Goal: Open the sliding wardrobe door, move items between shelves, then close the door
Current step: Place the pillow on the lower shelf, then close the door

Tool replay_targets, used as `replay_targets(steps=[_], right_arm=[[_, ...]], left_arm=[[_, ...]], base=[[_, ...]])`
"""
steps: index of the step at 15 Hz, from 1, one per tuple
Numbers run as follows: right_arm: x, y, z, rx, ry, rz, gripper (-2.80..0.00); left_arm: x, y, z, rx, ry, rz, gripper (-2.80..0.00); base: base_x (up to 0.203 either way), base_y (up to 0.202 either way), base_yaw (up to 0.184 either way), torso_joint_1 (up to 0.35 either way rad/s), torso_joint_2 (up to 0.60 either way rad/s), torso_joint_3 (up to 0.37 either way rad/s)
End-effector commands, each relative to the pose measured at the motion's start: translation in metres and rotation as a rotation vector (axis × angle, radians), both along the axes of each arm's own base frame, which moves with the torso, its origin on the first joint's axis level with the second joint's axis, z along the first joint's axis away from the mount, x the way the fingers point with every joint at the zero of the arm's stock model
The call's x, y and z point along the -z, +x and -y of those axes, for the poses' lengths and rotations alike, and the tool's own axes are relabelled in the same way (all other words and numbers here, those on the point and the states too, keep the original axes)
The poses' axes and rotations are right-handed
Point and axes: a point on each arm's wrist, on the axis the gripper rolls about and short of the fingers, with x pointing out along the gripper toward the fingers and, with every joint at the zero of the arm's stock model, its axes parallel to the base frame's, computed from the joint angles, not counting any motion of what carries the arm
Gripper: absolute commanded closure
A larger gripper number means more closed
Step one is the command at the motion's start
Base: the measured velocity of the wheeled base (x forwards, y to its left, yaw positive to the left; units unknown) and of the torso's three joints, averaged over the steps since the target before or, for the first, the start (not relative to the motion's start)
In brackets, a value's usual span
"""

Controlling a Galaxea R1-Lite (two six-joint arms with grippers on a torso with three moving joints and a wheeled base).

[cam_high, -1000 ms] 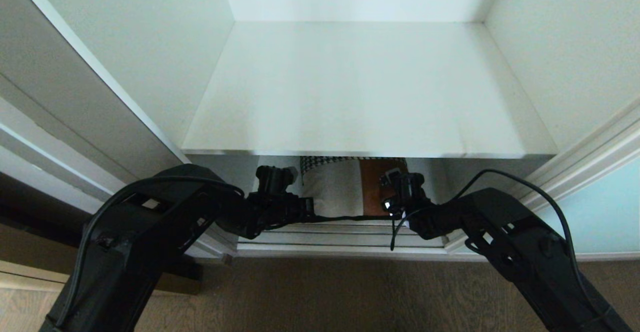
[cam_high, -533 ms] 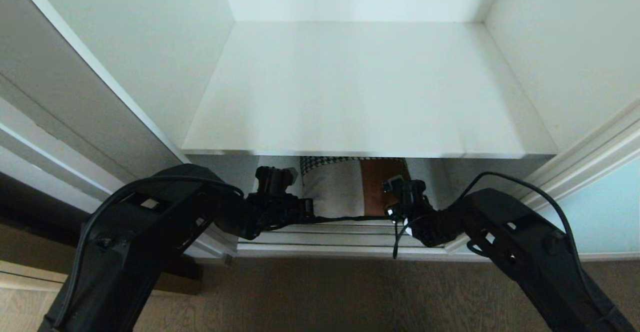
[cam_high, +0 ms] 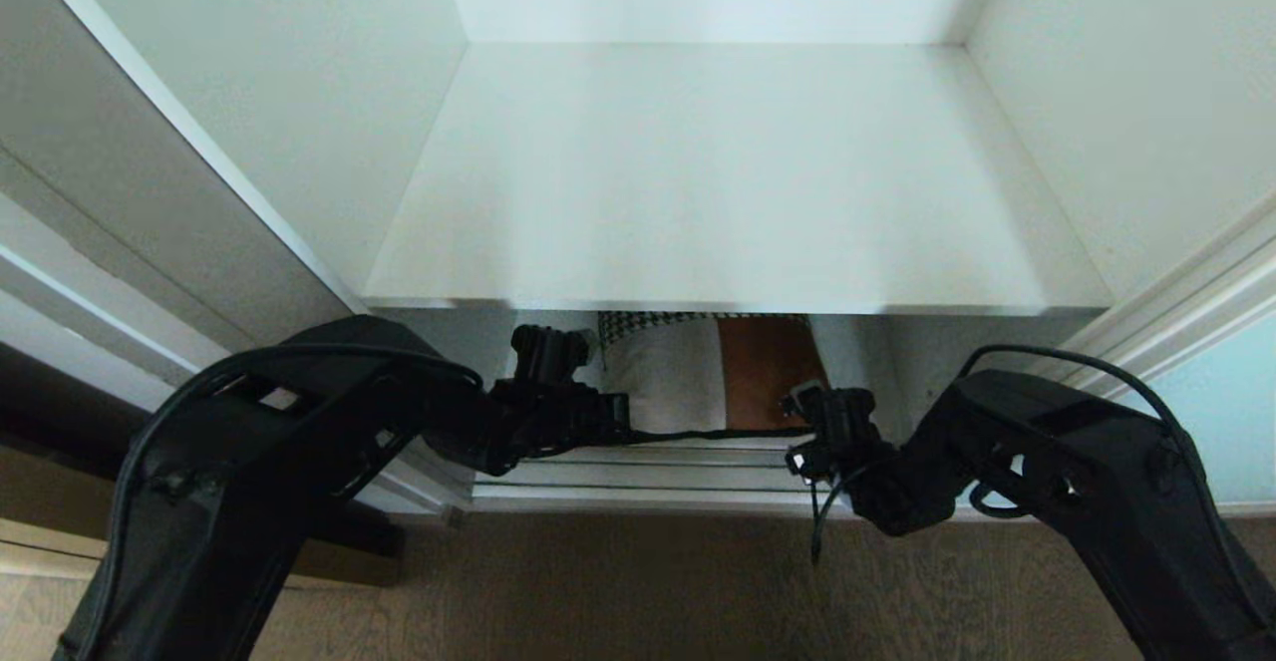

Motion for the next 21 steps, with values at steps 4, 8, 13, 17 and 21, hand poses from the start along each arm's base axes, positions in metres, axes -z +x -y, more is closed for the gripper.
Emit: replay_targets(steps=[4,8,13,17,21], right_arm=[[-0.011,-0.056,0.012,-0.01,0.003,0.017,-2.8],[-0.048,-0.092,0.023,-0.01,0.03,0.094,-2.8],[-0.095,-0.147,0.023,-0.032,0.099,0.128,-2.8],[-0.111,-0.209,0.016,-0.065,0.136,0.104,-2.8],[-0.108,-0.266,0.0,-0.116,0.191,0.063,-2.8]], left_arm=[[-0.045,-0.031,0.016,-0.013,0.077,0.058,0.0],[-0.082,-0.074,0.006,-0.049,0.098,0.084,0.0],[-0.12,-0.124,-0.017,-0.182,0.155,0.148,0.0],[-0.154,-0.165,-0.035,-0.223,0.147,0.214,0.0],[-0.15,-0.21,-0.054,-0.215,0.165,0.192,0.0]], base=[[0.0,0.0,0.0,0.0,0.0,0.0],[0.0,0.0,0.0,0.0,0.0,0.0],[0.0,0.0,0.0,0.0,0.0,0.0],[0.0,0.0,0.0,0.0,0.0,0.0],[0.0,0.0,0.0,0.0,0.0,0.0]])
